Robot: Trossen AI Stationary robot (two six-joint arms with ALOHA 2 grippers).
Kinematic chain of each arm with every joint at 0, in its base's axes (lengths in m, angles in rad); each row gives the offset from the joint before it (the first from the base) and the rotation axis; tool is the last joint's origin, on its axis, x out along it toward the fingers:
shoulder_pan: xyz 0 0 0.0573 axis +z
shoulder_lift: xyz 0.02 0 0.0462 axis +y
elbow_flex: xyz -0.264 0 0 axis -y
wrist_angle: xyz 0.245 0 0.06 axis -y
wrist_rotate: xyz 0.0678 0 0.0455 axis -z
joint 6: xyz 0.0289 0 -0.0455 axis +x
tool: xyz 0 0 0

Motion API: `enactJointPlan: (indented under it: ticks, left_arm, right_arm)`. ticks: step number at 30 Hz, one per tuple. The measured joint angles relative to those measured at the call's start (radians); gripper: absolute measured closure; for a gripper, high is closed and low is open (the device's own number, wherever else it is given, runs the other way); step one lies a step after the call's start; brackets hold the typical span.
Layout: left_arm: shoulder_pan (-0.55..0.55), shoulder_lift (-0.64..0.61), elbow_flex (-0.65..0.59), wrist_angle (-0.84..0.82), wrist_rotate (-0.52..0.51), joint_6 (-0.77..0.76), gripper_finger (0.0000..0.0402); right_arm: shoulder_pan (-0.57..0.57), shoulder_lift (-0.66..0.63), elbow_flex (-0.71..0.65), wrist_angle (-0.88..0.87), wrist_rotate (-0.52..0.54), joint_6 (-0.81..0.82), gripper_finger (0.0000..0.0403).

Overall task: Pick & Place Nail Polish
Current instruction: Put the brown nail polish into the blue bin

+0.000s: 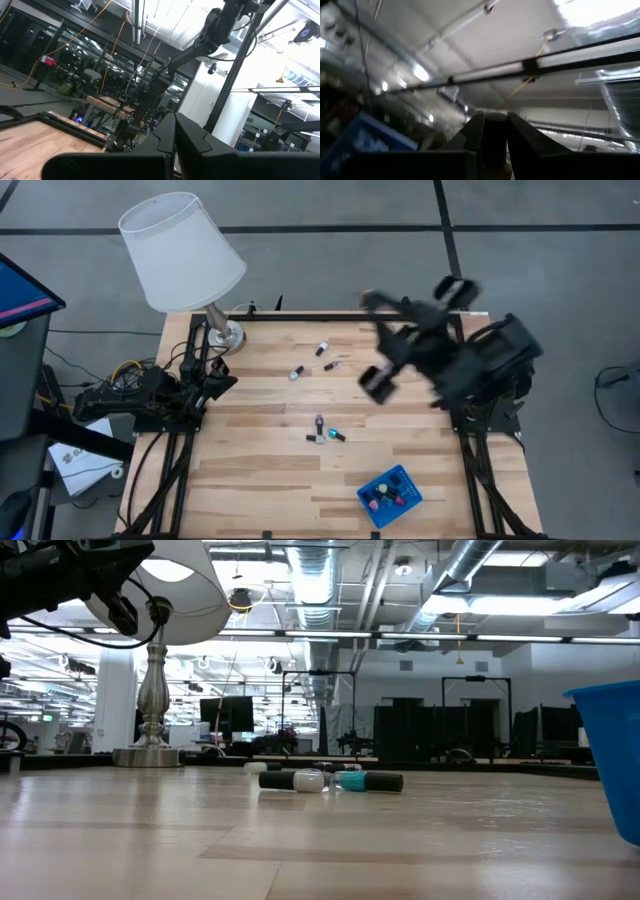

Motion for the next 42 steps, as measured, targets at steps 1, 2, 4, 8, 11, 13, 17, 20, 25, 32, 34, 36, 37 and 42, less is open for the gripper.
enactJointPlan:
  ticks: [1,2,4,8,11,13,17,20,25,32,34,36,37,42]
  left_arm:
    - [0.000,0.000,0.000,0.000,0.000,0.000,0.0401]
    - [0.000,0.000,0.000,0.000,0.000,0.000,0.0401]
    - [0.000,0.000,0.000,0.000,0.000,0.000,0.0401]
    - [0.000,0.000,0.000,0.000,0.000,0.000,0.0401]
    - [0.000,0.000,0.000,0.000,0.000,0.000,0.0401]
    - [0.000,0.000,0.000,0.000,0.000,0.000,0.0401]
    - [0.000,0.000,0.000,0.000,0.000,0.000,0.0401]
    - [0.000,0.000,0.000,0.000,0.000,0.000,0.0401]
    - [0.000,0.000,0.000,0.000,0.000,0.000,0.0401]
    - [0.000,0.000,0.000,0.000,0.000,0.000,0.0401]
    - [0.000,0.000,0.000,0.000,0.000,0.000,0.0401]
    - [0.000,0.000,0.000,0.000,0.000,0.000,0.0401]
    - [0.000,0.000,0.000,0.000,0.000,0.000,0.0401]
    - [0.000,0.000,0.000,0.000,0.000,0.000,0.0401]
  right_arm:
    - [-0.004,0.000,0.000,-0.069,0.043,-0.020,0.0352]
    - [-0.008,0.000,0.000,-0.135,0.081,-0.042,0.0353]
    - [-0.018,0.001,0.000,-0.281,0.137,-0.090,0.0355]
    - [-0.033,0.014,0.000,-0.516,0.147,-0.199,0.0357]
    - [-0.035,0.042,0.001,-0.560,0.143,-0.317,0.0358]
    - [-0.024,0.057,-0.002,-0.573,0.137,-0.425,0.0358]
    - [-0.017,0.099,0.001,-0.518,0.146,-0.637,0.0355]
    - [-0.010,0.125,0.000,-0.465,0.133,-0.649,0.0355]
    - [-0.009,0.122,0.000,-0.430,0.136,-0.641,0.0355]
    - [-0.009,0.121,0.000,-0.343,0.292,-0.261,0.0355]
    - [-0.009,0.122,0.000,-0.352,0.381,-0.029,0.0355]
    - [-0.008,0.122,0.000,-0.409,0.453,0.216,0.0355]
    - [-0.004,0.122,0.000,-0.457,0.478,0.337,0.0355]
    - [0.038,0.122,0.000,-0.752,0.504,0.928,0.0355]
